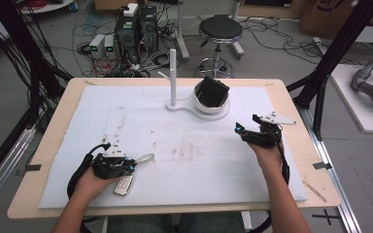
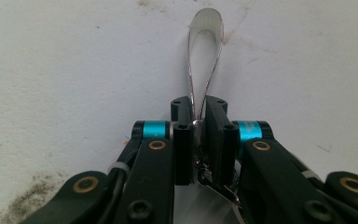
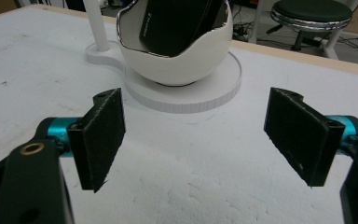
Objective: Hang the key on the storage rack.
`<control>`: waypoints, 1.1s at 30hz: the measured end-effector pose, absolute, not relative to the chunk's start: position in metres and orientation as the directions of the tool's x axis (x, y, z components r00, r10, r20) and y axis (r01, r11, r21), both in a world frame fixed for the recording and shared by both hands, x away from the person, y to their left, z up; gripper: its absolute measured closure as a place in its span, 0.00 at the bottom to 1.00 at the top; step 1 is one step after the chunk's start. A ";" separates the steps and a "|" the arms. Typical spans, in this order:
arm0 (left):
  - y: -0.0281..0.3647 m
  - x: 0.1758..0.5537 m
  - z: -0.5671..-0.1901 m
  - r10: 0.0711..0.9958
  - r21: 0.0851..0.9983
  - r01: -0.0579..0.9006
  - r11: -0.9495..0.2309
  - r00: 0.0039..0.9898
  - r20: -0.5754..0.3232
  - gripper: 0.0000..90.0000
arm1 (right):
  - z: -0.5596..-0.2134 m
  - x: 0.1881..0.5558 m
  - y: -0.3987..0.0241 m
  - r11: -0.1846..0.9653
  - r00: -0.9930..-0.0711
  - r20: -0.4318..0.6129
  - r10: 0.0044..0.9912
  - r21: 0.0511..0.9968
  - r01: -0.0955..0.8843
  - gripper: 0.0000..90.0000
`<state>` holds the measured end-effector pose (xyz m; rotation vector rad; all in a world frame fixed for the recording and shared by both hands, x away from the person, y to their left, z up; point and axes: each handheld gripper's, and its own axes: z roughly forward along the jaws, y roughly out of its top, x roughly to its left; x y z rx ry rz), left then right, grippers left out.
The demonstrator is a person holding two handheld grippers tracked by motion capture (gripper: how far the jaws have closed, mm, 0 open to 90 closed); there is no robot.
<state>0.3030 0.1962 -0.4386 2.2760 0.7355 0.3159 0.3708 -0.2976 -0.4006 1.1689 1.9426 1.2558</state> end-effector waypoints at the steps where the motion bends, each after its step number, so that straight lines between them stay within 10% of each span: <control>1: 0.196 0.303 -0.439 0.594 0.700 0.422 -0.576 0.805 0.004 0.90 | -0.401 0.371 -0.298 0.188 -0.476 0.013 0.879 0.909 0.373 0.23; 33: 0.153 0.358 -0.358 0.718 0.960 0.241 -0.145 0.693 -0.065 0.90 | -0.399 0.372 -0.296 0.169 -0.483 0.033 0.875 0.914 0.368 0.23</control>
